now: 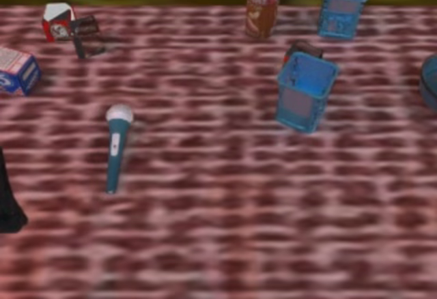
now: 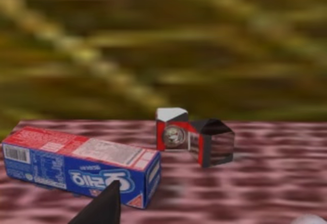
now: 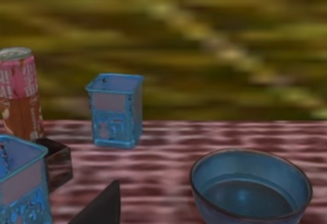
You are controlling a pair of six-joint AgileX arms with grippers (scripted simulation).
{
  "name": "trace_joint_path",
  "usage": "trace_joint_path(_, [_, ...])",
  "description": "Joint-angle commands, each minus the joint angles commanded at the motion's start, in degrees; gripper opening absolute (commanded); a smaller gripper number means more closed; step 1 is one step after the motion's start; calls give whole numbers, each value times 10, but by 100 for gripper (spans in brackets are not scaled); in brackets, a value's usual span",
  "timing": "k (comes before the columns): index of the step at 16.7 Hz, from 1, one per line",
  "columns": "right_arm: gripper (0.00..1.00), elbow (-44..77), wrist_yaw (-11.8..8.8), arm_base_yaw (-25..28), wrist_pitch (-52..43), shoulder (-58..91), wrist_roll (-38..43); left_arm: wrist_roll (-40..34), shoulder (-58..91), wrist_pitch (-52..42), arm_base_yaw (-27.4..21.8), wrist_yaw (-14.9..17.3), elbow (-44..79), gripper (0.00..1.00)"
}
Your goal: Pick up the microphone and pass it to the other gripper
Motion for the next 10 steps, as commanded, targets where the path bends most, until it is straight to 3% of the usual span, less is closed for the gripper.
trace_joint_path(5, [100,0,0,0,0,0,0,-7,35,-21,-8,0,32,100])
trace_joint_path(10, [100,0,0,0,0,0,0,-36,216,-111,-40,-2,169,100])
